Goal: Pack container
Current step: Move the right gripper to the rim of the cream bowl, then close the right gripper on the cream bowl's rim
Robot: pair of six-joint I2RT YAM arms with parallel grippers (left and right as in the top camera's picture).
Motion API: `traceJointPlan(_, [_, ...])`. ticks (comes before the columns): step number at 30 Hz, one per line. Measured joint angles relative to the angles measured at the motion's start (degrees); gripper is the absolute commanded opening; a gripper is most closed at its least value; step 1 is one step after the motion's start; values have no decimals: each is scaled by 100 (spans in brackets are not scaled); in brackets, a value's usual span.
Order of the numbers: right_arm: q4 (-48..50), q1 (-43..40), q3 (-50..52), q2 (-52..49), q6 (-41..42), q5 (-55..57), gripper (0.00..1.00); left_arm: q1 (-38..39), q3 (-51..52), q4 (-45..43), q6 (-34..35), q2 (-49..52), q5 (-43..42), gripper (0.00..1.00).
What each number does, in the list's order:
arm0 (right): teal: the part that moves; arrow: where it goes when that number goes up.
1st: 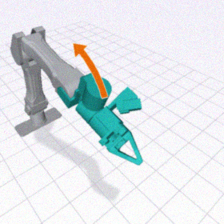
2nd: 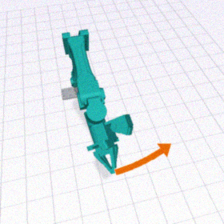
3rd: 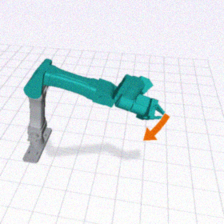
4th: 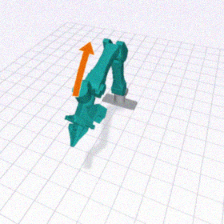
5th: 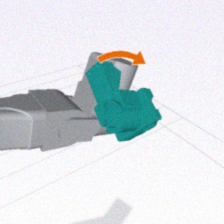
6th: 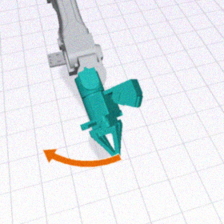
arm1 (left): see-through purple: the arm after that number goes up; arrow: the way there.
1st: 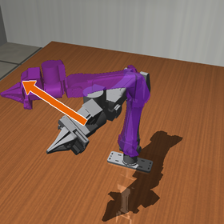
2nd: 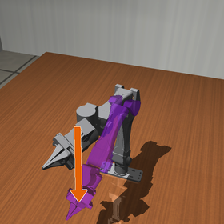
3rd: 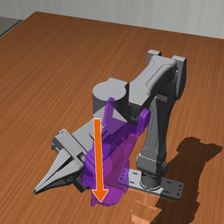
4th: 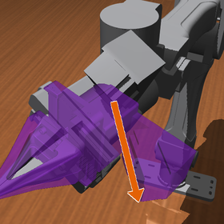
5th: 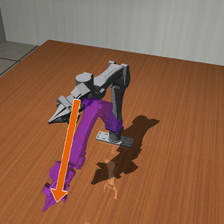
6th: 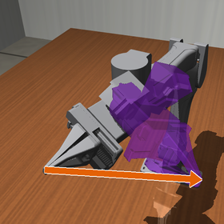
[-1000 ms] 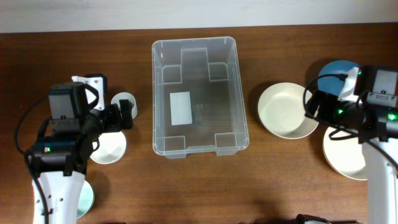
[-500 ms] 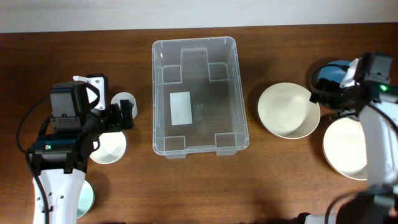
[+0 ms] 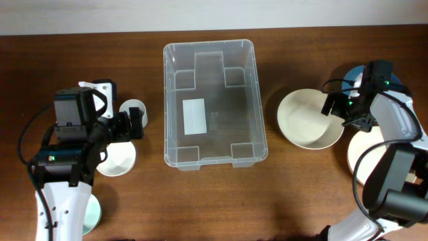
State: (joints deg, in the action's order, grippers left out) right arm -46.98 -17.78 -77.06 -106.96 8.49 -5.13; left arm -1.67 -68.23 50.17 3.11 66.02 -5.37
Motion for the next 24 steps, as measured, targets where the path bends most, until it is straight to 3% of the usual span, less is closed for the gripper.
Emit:
traceJointPlan(8, [81,-4,0,-487,-13,-103,100,0,0,-2,0,0,0,99])
traceJointPlan(14, [83,-4,0,-658,-17,-153,94,0,0,-2,0,0,0,100])
traceJointPlan(24, [181,-4,37,-680,-35,-173,61,0,0,-2,0,0,0,99])
